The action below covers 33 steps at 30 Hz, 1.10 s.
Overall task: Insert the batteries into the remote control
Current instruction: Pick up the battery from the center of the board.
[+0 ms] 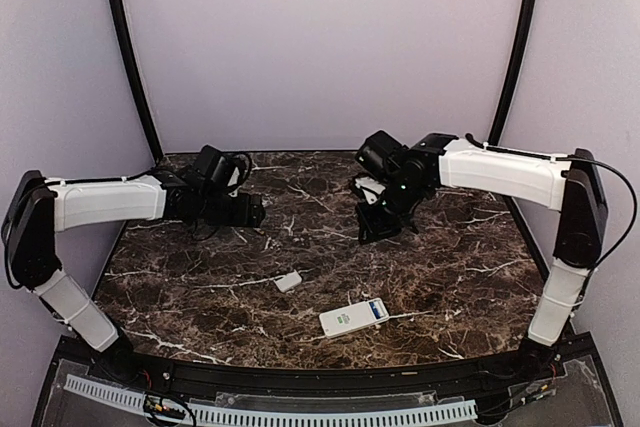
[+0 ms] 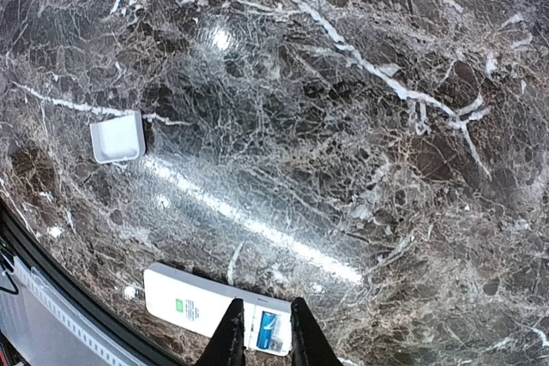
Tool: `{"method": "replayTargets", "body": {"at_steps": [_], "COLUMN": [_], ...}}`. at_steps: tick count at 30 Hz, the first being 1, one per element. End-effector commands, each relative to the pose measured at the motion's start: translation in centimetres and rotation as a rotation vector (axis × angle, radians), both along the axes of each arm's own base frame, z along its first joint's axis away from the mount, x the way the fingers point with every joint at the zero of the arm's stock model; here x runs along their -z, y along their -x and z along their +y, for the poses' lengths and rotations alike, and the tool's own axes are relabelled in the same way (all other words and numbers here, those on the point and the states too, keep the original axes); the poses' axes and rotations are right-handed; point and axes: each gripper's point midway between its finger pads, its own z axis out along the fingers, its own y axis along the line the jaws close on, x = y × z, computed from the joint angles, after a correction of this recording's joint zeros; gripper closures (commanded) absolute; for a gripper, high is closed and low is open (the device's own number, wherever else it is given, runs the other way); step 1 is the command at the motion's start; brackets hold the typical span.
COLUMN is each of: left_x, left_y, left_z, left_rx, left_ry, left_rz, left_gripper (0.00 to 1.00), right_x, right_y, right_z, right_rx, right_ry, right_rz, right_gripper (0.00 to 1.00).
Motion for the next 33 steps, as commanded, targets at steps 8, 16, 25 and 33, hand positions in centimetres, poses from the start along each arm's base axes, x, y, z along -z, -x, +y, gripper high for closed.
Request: {"method": "replayTargets", "body": {"at_steps": [8, 16, 25, 33], "left_x": [5.0, 8.2, 10.0, 11.7], "left_y": [-3.8, -4.1, -4.3, -2.7], "left_z": [5.8, 4.6, 3.6, 3.2], "left_rx": [-0.591, -0.649, -0.612, -0.617], "left_ry": [-0.142, -0.118, -0.14, -0.158], "left_rz": [0.211, 0.306, 0.324, 0.363], "left_gripper": [0.13, 0.1, 0.13, 0.17], "right_x": [2.2, 3.8, 4.4, 4.8], "right_y": [-0.7, 0.6, 1.2, 1.4], "right_z": [2.0, 1.2, 1.0, 0.8], "right_rx": [-0.027, -0.015, -0.012, -0.012], "right_ry": [-0.035, -0.038, -0.04, -0.033], "right_rz": [-0.025, 0.01, 0.027, 0.034], "right_gripper": [0.8, 0.81, 0.82, 0.82]}}
